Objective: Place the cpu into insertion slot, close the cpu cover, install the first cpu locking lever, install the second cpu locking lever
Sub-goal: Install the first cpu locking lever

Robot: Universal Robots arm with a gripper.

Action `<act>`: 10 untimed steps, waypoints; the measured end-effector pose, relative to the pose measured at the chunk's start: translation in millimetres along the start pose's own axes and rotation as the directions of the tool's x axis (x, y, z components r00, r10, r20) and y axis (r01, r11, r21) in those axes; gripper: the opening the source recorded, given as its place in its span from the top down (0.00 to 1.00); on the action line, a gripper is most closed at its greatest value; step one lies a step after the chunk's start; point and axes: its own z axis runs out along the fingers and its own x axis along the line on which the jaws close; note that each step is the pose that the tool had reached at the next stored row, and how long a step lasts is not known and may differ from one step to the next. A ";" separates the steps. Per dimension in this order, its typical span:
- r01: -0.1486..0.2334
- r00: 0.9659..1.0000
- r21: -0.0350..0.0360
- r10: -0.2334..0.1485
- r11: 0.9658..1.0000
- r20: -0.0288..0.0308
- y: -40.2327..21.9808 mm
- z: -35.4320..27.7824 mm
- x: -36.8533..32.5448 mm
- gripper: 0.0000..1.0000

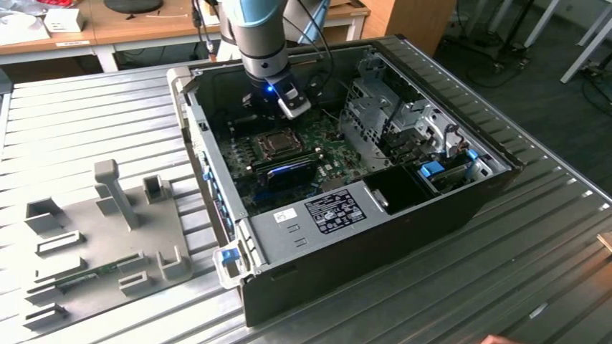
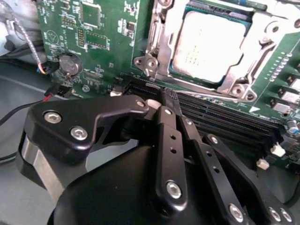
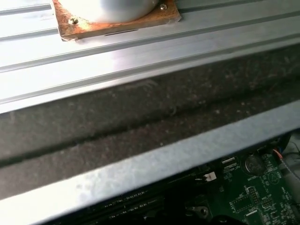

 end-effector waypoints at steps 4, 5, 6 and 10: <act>0.003 1.000 -0.005 -0.003 1.000 0.012 -0.9 -0.5 2.7 0.89; 0.003 1.000 -0.005 -0.003 1.000 0.015 -1.1 -0.5 3.2 0.89; 0.003 1.000 -0.006 -0.003 1.000 0.016 -1.2 -0.4 3.6 0.89; 0.004 1.000 -0.006 -0.004 1.000 0.017 -1.5 -0.1 4.0 0.89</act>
